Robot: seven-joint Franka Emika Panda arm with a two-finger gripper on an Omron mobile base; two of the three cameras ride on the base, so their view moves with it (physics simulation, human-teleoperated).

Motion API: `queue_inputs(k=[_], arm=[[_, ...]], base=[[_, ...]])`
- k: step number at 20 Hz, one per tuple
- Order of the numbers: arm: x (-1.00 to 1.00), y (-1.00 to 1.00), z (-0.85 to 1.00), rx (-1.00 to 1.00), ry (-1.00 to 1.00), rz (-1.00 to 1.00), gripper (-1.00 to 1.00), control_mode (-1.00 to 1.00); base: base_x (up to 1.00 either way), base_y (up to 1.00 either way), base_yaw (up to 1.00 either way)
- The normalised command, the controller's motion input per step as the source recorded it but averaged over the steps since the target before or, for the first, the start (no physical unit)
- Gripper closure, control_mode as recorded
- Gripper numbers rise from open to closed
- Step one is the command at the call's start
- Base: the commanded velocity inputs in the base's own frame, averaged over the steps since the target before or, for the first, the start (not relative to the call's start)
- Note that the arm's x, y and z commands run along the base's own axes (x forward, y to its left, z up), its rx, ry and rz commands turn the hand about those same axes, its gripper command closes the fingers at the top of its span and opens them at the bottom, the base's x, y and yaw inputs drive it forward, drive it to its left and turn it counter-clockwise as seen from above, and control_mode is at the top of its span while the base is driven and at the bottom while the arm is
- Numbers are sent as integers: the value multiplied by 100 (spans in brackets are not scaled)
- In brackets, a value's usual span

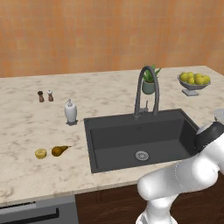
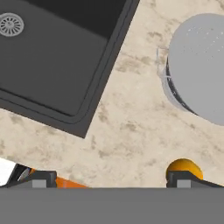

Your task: Put the colander in the sink, put the pear, orange, kiwi in the colander, and turn on the sink faucet and pour water over the colander.

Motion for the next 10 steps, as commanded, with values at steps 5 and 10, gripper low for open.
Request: queue_inputs(k=[5, 10], arm=[[31, -45, -24, 0, 1, 26, -100, -100], [50, -23, -26, -1, 5, 18, -100, -100]], base=[[0, 0, 0], [0, 0, 0]])
